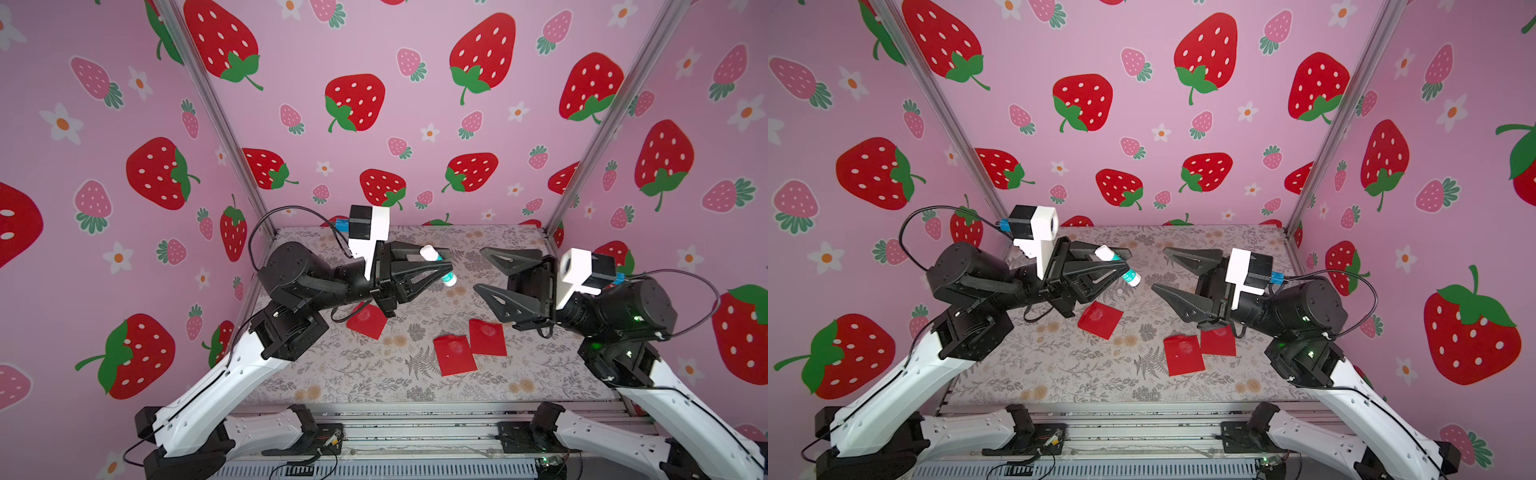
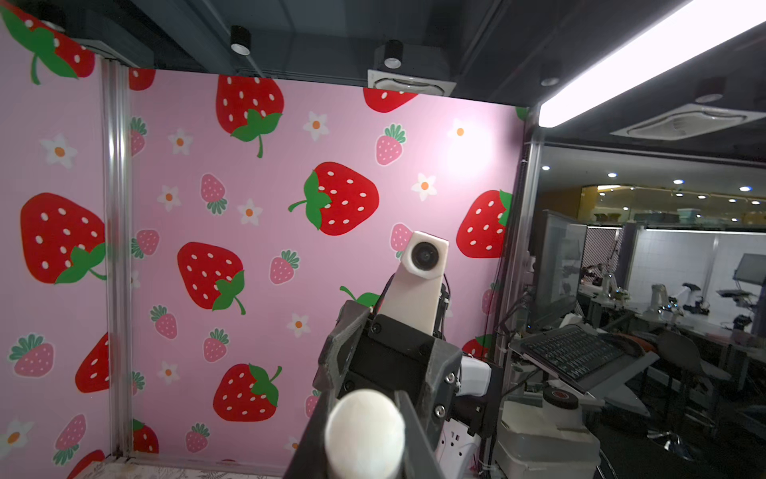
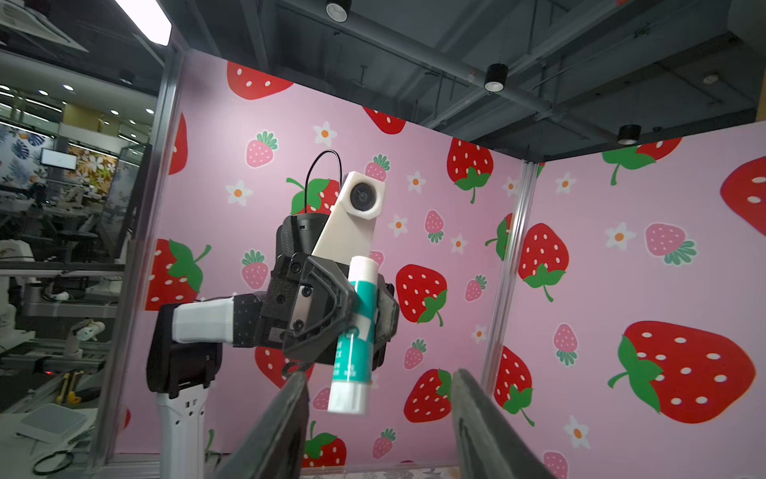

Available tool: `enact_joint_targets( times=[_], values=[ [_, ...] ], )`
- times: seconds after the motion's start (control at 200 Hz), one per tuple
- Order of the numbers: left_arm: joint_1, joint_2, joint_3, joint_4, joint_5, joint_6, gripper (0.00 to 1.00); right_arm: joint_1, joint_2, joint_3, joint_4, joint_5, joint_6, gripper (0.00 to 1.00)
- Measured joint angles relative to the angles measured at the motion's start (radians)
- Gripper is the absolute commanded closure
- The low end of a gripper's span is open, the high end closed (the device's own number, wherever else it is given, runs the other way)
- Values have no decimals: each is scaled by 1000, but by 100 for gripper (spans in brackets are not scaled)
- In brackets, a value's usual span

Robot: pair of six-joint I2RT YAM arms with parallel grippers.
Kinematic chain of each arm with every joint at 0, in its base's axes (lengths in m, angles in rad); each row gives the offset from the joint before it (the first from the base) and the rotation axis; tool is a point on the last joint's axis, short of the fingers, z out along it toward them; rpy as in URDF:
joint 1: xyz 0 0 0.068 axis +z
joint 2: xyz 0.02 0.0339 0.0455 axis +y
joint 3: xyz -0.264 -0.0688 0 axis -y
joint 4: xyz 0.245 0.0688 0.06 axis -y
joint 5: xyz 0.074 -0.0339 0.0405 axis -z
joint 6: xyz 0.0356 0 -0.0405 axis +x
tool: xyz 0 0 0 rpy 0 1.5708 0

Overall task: Seal the envelope with a glue stick
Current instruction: Unscrew the glue stick.

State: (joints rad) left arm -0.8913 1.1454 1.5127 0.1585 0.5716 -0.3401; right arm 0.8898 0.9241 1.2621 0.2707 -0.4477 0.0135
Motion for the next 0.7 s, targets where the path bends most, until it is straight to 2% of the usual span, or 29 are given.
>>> enact_joint_targets(
  times=[0.11,0.35,0.7],
  values=[
    [0,8,0,12,-55,-43,100,0,64,27,2,24,-51,47],
    [3,8,0,24,-134,-81,100,2,111,30,-2,47,-120,60],
    [3,8,0,26,-163,-85,100,4,112,31,-4,45,-137,79]
  ],
)
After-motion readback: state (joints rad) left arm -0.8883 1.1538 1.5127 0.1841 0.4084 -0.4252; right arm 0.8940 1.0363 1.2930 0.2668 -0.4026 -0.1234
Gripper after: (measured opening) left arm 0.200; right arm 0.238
